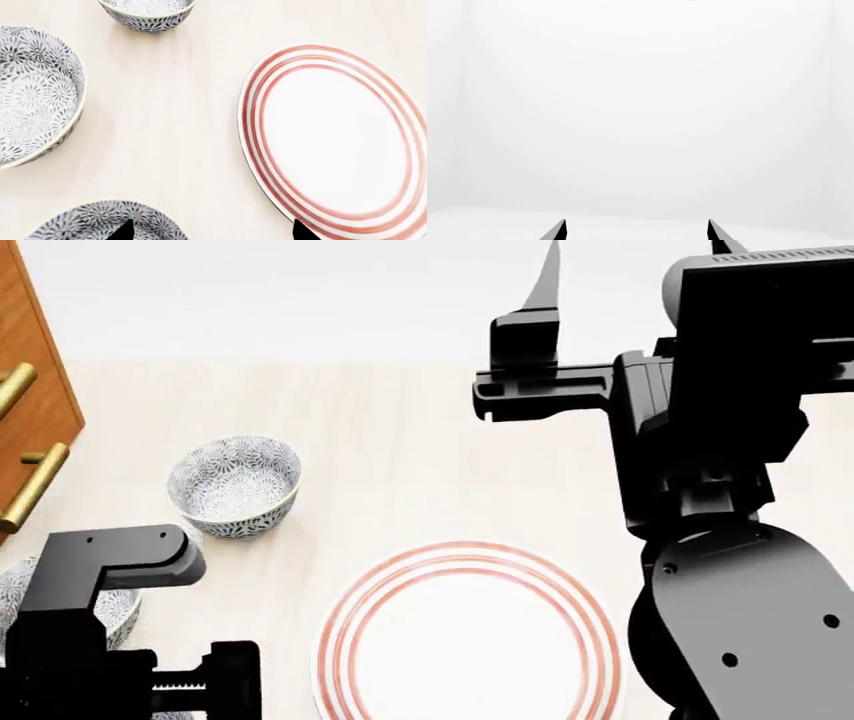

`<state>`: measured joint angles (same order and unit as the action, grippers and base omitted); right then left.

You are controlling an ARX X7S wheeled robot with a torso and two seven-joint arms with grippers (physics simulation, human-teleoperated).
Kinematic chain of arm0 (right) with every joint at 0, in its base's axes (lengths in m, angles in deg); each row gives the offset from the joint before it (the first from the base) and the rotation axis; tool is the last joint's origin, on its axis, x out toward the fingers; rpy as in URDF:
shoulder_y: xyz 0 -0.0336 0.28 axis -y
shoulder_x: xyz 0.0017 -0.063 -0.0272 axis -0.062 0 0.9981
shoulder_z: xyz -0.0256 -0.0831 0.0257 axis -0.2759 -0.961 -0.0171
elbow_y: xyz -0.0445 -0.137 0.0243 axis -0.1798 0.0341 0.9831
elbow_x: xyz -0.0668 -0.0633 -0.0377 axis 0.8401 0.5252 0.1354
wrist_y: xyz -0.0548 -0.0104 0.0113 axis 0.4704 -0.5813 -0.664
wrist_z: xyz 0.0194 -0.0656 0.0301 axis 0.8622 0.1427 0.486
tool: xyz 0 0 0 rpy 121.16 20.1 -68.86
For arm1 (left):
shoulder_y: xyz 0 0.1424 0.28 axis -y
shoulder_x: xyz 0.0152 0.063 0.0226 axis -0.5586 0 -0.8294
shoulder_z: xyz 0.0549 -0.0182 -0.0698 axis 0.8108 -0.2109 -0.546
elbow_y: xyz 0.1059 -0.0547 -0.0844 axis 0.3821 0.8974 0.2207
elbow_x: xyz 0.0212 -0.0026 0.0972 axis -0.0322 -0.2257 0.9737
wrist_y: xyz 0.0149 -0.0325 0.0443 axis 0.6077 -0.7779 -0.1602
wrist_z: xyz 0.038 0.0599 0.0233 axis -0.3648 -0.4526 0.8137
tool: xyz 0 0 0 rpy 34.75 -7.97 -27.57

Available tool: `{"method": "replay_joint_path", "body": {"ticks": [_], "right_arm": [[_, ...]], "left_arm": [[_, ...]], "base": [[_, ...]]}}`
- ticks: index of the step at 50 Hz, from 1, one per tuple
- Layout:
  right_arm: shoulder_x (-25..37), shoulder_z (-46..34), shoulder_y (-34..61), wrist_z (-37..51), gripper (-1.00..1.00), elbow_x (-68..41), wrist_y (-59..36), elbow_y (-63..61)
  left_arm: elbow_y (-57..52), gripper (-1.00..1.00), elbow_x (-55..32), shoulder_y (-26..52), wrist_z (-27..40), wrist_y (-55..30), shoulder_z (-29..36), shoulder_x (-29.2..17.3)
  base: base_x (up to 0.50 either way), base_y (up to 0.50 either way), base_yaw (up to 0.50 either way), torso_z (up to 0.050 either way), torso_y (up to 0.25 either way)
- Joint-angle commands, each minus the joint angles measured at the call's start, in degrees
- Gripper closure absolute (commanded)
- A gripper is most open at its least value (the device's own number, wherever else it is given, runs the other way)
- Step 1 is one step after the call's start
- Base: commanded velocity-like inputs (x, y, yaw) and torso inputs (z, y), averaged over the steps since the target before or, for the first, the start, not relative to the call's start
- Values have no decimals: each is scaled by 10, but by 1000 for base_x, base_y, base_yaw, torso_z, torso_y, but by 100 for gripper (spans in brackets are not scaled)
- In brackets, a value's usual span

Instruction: Put the bowl at the front on the plate.

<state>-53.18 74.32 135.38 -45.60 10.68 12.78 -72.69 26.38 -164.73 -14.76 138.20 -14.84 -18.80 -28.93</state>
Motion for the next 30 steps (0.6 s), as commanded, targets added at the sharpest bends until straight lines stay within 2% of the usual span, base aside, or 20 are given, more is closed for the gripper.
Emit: {"method": "replay_joint_path", "body": {"ticks": [1, 13, 30], "right_arm": [[2, -4, 0, 0, -100, 0, 2, 0], [5, -2, 0, 1, -100, -1, 6, -1], [7, -3, -1, 4, -100, -5, 5, -6]], "left_arm": [[-1, -100, -33, -14, 27, 14, 18, -13], [-6, -100, -63, -26, 36, 26, 34, -20], [-14, -100, -49, -56, 16, 33, 50, -29]], "base": [[0, 0, 0, 0, 0], [0, 0, 0, 0, 0], [0, 0, 0, 0, 0]]}}
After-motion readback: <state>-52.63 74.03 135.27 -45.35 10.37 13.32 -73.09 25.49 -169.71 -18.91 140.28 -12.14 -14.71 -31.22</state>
